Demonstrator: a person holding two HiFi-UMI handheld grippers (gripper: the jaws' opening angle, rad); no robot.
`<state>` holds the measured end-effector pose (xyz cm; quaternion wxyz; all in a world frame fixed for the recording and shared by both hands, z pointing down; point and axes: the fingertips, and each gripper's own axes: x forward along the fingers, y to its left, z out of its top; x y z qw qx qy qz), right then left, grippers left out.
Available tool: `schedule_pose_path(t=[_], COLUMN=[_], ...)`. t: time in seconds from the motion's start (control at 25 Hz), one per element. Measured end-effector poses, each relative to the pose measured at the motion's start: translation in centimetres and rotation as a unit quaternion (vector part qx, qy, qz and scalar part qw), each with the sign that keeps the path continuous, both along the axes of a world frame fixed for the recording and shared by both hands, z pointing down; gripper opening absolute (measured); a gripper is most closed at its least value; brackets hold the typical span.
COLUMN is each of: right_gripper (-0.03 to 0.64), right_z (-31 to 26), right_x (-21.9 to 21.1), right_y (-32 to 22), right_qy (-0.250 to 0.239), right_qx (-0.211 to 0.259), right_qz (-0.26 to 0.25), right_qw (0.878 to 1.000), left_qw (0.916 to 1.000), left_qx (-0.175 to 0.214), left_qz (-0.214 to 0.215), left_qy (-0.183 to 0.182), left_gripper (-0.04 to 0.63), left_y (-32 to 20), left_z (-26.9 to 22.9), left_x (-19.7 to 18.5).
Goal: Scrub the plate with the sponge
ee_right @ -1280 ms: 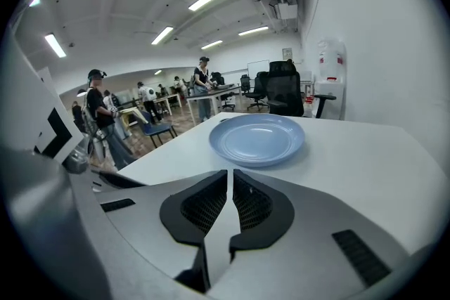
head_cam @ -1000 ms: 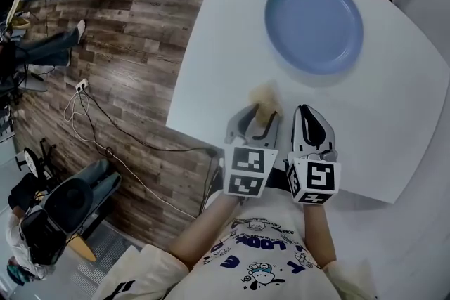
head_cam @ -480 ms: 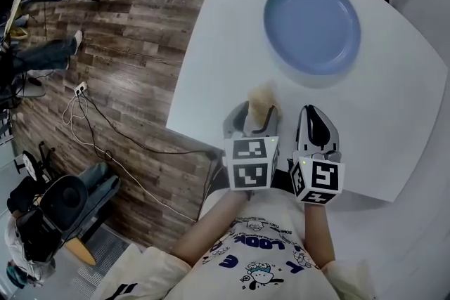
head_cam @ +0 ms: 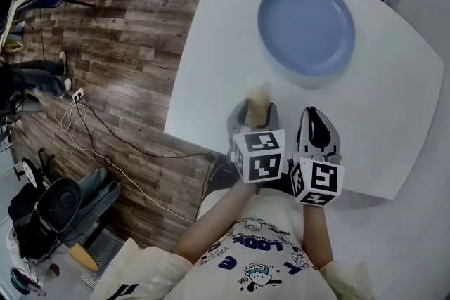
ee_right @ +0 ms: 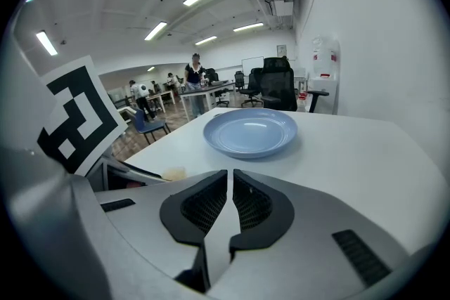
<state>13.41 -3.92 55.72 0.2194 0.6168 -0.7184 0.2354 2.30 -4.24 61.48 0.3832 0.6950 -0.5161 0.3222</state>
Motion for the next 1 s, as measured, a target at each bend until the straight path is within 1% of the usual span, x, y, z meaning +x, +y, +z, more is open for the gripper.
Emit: schedule_pose_path(t=[0.08, 0.2, 0.28, 0.4, 0.56, 0.72, 0.84, 1.0], right_gripper=[0.037, 0.037, 0.037, 0.037, 0.037, 0.037, 0.037, 0.037], right_z=[0.0, 0.2, 0.4, 0.2, -0.2, 0.0, -0.2, -0.2], right_x=[0.2, 0.6, 0.9, 1.2, 1.9, 2.2, 2.5, 2.7], right_y=[-0.1, -0.5, -0.8, -1.4, -2.2, -3.2, -3.7, -4.9], right_qy=[-0.001, 0.000, 0.004, 0.004, 0.005, 0.017, 0.014, 0.006], right_qx=[0.000, -0.001, -0.001, 0.000, -0.002, -0.002, -0.002, -0.003], right_qz=[0.004, 0.010, 0.014, 0.019, 0.027, 0.021, 0.025, 0.035], right_qw=[1.000, 1.000, 1.000, 1.000, 1.000, 1.000, 1.000, 0.999], left_qw=[1.0000, 0.9999, 0.9996, 0.9990, 0.9983, 0.9978, 0.9975, 0.9978], left_qx=[0.007, 0.003, -0.005, -0.013, -0.017, -0.018, -0.012, 0.000], left_qz=[0.002, 0.015, 0.027, 0.031, 0.038, 0.034, 0.027, 0.014], left_qy=[-0.003, 0.002, 0.012, 0.030, 0.041, 0.055, 0.064, 0.064], left_gripper=[0.224, 0.218, 0.207, 0.189, 0.165, 0.146, 0.141, 0.140], left_y=[-0.1, -0.3, -0.3, -0.4, -0.4, -0.8, -1.4, -3.0], left_z=[0.0, 0.4, 0.7, 0.6, 0.3, 0.3, -0.1, -1.0], left_x=[0.1, 0.3, 0.3, 0.2, 0.1, -0.3, -1.0, -2.5])
